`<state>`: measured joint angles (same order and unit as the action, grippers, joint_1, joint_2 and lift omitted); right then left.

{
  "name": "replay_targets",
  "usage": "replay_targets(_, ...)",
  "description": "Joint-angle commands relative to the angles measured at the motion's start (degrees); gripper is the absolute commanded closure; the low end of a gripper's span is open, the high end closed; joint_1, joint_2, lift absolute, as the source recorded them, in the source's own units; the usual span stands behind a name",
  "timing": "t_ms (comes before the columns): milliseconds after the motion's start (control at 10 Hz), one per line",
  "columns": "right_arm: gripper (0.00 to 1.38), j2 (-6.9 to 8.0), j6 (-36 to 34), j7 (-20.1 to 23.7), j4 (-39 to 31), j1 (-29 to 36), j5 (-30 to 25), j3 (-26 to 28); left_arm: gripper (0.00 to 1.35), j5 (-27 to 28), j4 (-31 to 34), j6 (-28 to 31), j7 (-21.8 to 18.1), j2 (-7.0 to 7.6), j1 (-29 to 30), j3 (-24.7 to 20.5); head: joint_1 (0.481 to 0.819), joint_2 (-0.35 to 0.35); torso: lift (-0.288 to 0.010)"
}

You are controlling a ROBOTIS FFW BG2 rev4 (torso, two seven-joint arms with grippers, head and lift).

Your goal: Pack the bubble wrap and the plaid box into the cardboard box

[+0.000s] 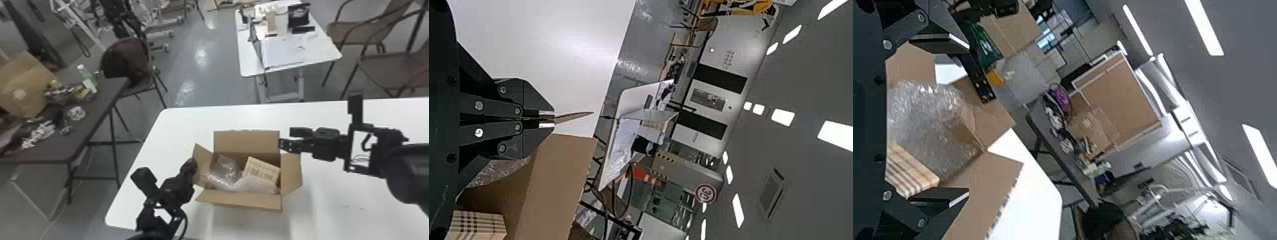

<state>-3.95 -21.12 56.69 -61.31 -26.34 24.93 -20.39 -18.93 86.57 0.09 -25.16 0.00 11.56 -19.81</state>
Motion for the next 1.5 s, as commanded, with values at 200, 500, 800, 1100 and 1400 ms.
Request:
replay_targets(200, 0.25, -0.88, 7.67, -12.22, -19.37, 13.78, -9.46, 15.29, 1.13, -0.41, 0.18, -0.62, 0.03, -0.15, 0.39, -0.32, 0.695, 0.346, -0.018)
replay_targets(500, 0.25, -0.7, 23.05, -21.88, -22.8, 26.43, -7.7, 21.88, 1.13, -0.67, 0.18, -0.89, -0.06, -0.15, 0.75, -0.67, 0.695, 0.246, -0.018)
replay_targets(800, 0.25, -0.18, 40.1, -36.65, -22.1, 37.68, -5.41, 23.2, 1.13, -1.03, 0.27, -1.15, -0.15, -0.15, 1.01, -0.85, 0.695, 0.172, -0.018)
replay_targets(1100, 0.25, 0.88, 44.85, -42.54, -21.48, 42.69, -7.35, 23.02, 1.13, -0.94, 0.27, -1.24, -0.06, -0.15, 1.01, -1.29, 0.695, 0.109, -0.018)
replay_targets(1400, 0.25, 0.79, 44.49, -41.84, -20.6, 41.9, -7.52, 22.67, 1.13, -0.67, 0.27, -1.59, 0.56, -0.15, 0.66, -2.08, 0.695, 0.13, -0.018)
